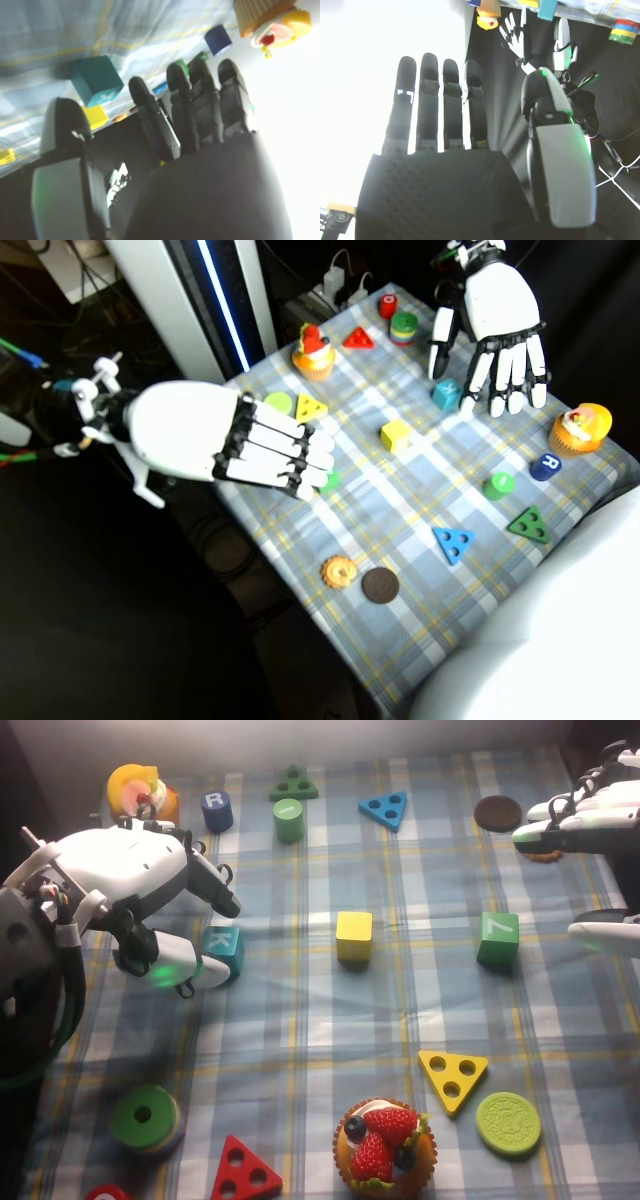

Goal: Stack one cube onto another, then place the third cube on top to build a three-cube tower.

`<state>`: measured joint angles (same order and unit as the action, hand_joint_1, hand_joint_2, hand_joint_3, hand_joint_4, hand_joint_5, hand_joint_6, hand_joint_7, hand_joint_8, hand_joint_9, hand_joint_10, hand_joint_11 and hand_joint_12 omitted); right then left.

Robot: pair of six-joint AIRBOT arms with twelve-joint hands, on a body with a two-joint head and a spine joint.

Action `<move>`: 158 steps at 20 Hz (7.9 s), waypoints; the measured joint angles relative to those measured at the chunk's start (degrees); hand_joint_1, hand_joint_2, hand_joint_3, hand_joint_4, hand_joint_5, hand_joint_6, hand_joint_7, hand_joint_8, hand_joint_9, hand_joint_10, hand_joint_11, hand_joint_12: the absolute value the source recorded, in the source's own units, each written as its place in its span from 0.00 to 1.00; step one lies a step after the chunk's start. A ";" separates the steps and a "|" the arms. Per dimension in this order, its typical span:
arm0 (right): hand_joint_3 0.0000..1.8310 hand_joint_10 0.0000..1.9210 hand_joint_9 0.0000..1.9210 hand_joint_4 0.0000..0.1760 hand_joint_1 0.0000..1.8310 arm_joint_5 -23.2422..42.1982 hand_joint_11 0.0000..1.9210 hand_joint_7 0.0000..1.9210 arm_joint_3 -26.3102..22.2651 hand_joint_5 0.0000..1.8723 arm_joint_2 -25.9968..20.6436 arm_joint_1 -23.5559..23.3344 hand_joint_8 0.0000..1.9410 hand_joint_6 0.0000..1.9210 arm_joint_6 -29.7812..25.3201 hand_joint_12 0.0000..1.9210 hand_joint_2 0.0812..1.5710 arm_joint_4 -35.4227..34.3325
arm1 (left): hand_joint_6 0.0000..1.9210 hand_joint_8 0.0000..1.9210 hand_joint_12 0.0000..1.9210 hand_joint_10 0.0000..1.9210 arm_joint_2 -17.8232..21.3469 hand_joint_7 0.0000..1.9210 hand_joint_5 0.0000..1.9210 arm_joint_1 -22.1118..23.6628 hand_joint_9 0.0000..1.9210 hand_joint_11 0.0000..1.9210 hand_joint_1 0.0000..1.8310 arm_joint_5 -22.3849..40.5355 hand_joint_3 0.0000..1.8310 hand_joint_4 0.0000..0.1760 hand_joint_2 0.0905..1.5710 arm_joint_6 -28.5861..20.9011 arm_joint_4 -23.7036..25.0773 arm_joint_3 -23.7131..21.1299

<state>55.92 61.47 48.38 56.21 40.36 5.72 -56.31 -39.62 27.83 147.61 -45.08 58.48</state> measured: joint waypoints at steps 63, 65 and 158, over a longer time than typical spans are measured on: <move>0.00 0.00 0.25 0.00 0.30 0.35 0.07 0.26 2.49 0.26 2.54 -2.51 0.00 0.00 -1.95 0.45 0.79 1.40 | 0.51 0.00 0.33 0.00 -13.40 0.37 0.50 8.24 0.27 0.00 0.56 -0.42 0.00 1.00 0.69 -12.96 6.91 7.87; 0.00 0.00 0.25 0.00 0.32 0.35 0.07 0.27 2.49 0.27 2.54 -2.51 0.00 0.00 -1.97 0.45 0.79 1.44 | 0.51 0.00 0.32 0.00 -13.60 0.37 0.51 8.24 0.27 0.00 0.56 -0.42 0.00 1.00 0.69 -13.00 6.91 8.07; 0.00 0.00 0.23 0.00 0.34 -0.39 0.06 0.26 3.08 0.27 3.37 -2.89 0.00 0.00 -2.01 0.38 0.79 2.25 | 0.00 0.00 0.40 0.00 -14.05 0.33 0.45 5.92 0.27 0.00 0.47 0.13 0.00 0.78 0.66 -13.79 6.14 6.51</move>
<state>55.53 64.55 51.75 53.32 38.35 7.97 -70.37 -33.69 27.97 133.82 -38.94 64.99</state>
